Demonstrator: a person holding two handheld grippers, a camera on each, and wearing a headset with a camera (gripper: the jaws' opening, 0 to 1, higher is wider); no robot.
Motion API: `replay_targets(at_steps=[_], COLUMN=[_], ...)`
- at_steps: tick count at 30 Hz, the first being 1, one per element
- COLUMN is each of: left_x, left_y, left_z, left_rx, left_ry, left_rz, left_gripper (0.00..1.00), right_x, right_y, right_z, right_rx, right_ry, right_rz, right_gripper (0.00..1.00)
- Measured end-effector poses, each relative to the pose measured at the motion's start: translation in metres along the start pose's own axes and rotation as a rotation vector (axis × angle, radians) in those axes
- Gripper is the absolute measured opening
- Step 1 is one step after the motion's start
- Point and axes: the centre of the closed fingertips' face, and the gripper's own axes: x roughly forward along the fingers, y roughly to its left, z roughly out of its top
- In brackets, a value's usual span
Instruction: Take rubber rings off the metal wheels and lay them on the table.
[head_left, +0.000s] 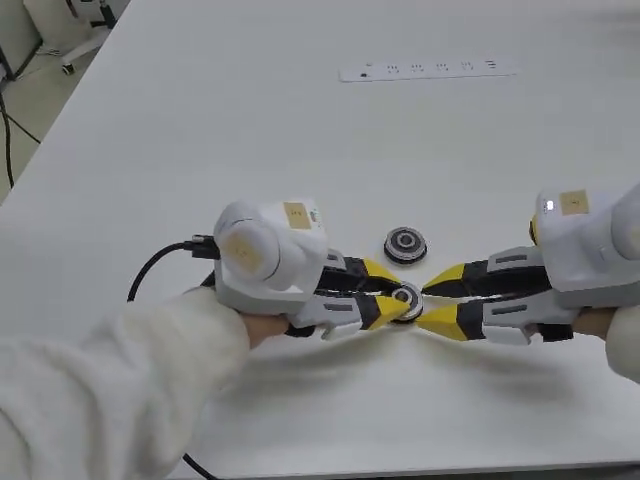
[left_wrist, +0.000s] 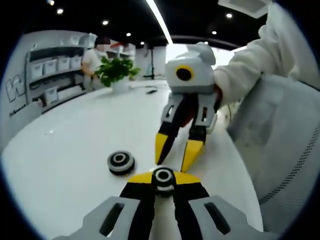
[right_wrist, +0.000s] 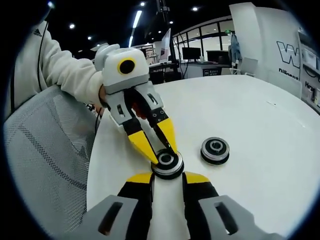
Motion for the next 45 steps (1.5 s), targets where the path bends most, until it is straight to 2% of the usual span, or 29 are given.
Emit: replay_targets(at_steps=[16, 24, 30, 33, 40, 41, 45], left_x=[0.004, 0.004, 0.004, 0.004, 0.004, 0.004, 0.004], left_y=[-0.002, -0.003, -0.003, -0.003, -0.003, -0.003, -0.004], left_z=[0.002, 0.002, 0.002, 0.002, 0.002, 0.002, 0.002], left_rx=[-0.008, -0.022, -0.024, -0.023, -0.023, -0.022, -0.023], left_ry=[-0.01, -0.024, -0.026, -0.027, -0.034, -0.036, -0.052], left_rz=[0.009, 0.013, 0.014, 0.015, 0.017, 0.018, 0.016], left_gripper=[0.14, 0.14, 0.14, 0.14, 0.14, 0.14, 0.14], right_x=[-0.001, -0.002, -0.003, -0.004, -0.004, -0.005, -0.006], right_y=[0.001, 0.001, 0.003, 0.001, -0.001, -0.003, -0.005], right_z=[-0.004, -0.008, -0.01, -0.012, -0.013, -0.014, -0.014], right_rx=[-0.047, -0.064, -0.077, -0.073, -0.006, -0.002, 0.046], right_ry=[0.024, 0.044, 0.061, 0.074, 0.091, 0.102, 0.094], right_rz=[0.007, 0.001, -0.006, -0.014, -0.038, -0.054, -0.045], right_gripper=[0.16, 0.09, 0.06, 0.03, 0.0, 0.0, 0.0])
